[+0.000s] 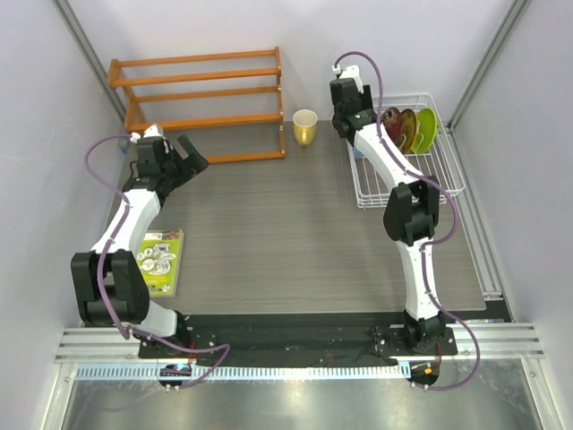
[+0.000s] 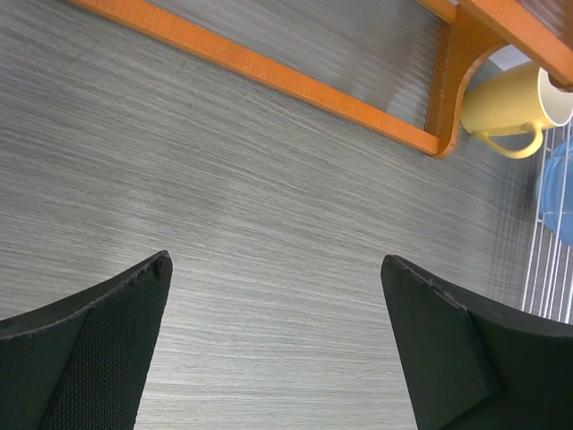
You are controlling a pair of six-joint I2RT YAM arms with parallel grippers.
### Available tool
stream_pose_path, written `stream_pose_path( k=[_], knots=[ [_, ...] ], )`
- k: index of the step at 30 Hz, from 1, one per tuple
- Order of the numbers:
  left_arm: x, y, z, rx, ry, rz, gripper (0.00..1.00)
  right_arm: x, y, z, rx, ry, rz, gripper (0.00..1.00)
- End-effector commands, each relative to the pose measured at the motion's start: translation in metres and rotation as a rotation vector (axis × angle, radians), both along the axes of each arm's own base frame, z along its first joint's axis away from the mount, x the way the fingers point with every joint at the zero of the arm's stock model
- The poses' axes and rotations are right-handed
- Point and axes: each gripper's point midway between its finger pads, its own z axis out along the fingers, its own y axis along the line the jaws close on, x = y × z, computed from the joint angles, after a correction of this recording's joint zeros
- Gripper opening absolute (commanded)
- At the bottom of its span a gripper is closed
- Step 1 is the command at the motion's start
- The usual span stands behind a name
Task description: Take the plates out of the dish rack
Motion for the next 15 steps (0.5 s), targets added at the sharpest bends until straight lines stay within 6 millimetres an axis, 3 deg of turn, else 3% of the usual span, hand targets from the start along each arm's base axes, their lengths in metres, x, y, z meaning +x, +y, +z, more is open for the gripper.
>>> stream_pose_path(
  k=[1,7,8,9,11,12,15],
  knots=[
    [-0.0007,0.0033,0.0244,0.046,-0.078,-0.005,0.99,-0.013,-0.029,0.0173,-0.063,-0.015,-0.112,0.57],
    [-0.0048,0.0033,0.0232,0.047,-0.075,-0.006,0.99,-0.0166,-0.032,0.011,-0.086,0.007,-0.116,0.57],
    [-0.005,0.0039,0.0218,0.047,-0.073,-0.004,0.99,-0.0161,-0.0314,0.0105,-0.085,0.007,-0.114,0.52],
    [-0.0053,0.004,0.0214,0.049,-0.072,-0.005,0.99,-0.0161,-0.0326,0.0106,-0.087,0.008,-0.116,0.34],
    [-0.0061,0.0043,0.0203,0.051,-0.069,-0.005,0.99,-0.0157,-0.0317,0.0113,-0.086,0.005,-0.116,0.19],
    [-0.0066,0.0041,0.0208,0.051,-0.07,-0.003,1.0,-0.0159,-0.0316,0.0129,-0.084,0.002,-0.115,0.06],
    [-0.008,0.0047,0.0222,0.055,-0.073,-0.002,1.0,-0.0179,-0.0311,0.0194,-0.09,-0.008,-0.119,0.01]
  ],
)
